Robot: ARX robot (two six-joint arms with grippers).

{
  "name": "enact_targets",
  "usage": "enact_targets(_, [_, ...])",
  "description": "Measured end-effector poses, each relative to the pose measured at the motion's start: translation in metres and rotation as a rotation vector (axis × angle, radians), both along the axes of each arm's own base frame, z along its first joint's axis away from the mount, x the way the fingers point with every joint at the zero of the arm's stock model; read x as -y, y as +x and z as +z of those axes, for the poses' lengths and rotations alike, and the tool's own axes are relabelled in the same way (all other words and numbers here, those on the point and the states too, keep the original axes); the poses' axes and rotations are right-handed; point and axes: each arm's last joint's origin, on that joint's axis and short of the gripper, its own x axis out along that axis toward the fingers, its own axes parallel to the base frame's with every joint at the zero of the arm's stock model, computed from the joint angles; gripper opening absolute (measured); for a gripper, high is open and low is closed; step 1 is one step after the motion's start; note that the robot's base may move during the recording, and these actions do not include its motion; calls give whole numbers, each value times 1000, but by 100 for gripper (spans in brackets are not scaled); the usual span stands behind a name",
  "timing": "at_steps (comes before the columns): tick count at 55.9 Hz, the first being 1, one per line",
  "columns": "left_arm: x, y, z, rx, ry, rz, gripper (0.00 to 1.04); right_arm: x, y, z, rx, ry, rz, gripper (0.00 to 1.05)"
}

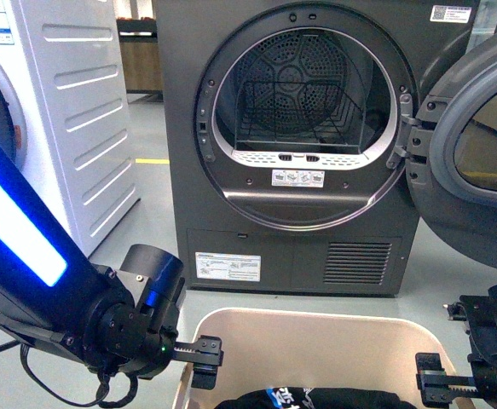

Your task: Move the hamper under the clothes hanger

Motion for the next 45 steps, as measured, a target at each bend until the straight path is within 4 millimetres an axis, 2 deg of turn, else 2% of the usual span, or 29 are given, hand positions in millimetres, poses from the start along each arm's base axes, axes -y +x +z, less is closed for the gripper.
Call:
enact_targets(21, [12,7,-9,-12,-2,21,98,-6,1,-12,-19,10,24,97])
enact_targets(25, [13,6,-13,-34,5,57,96,-8,4,-12,-18,9,34,84])
enact_targets(32, [16,5,-14,-59,-7,95,69,-11,7,-11,-12,5,44,58])
enact_targets(45, [24,4,-14,-65,-17,96,37,-12,6,-14,-25,3,46,26])
